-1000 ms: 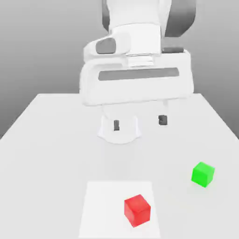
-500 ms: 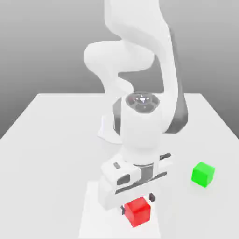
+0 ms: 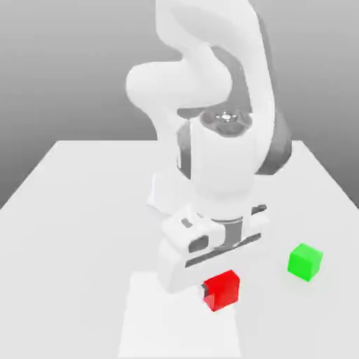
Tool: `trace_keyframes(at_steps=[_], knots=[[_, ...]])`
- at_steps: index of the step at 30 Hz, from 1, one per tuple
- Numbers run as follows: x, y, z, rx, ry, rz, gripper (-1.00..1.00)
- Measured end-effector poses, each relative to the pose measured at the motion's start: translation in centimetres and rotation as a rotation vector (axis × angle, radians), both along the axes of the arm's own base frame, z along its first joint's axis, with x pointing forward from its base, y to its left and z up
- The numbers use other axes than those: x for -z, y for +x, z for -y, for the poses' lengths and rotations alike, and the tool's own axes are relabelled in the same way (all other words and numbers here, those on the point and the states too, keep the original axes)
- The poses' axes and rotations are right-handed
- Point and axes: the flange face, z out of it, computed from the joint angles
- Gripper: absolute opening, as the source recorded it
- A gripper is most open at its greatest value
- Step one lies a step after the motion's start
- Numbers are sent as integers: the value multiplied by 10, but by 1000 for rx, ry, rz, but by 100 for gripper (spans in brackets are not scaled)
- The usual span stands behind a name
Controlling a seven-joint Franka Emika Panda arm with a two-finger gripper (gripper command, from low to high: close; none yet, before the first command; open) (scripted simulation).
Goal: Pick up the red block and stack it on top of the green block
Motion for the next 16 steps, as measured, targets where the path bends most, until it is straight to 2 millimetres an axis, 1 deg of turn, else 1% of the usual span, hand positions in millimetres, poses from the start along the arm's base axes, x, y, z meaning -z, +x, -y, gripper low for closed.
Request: trace_keyframes(at_steps=[3, 4, 6, 7, 8, 12, 13, 16], knots=[[-12, -52, -74, -250, 3, 0, -100], [-15, -71, -93, -327, 1, 2, -100], [-22, -105, -118, -456, -7, 7, -100], [-20, -114, -123, -491, -12, 9, -100], [-13, -118, -126, -507, -14, 10, -100], [25, -120, -126, -515, -17, 12, -100], [35, -120, -126, -516, -17, 12, 100], [35, -120, -126, -516, -17, 12, 100]])
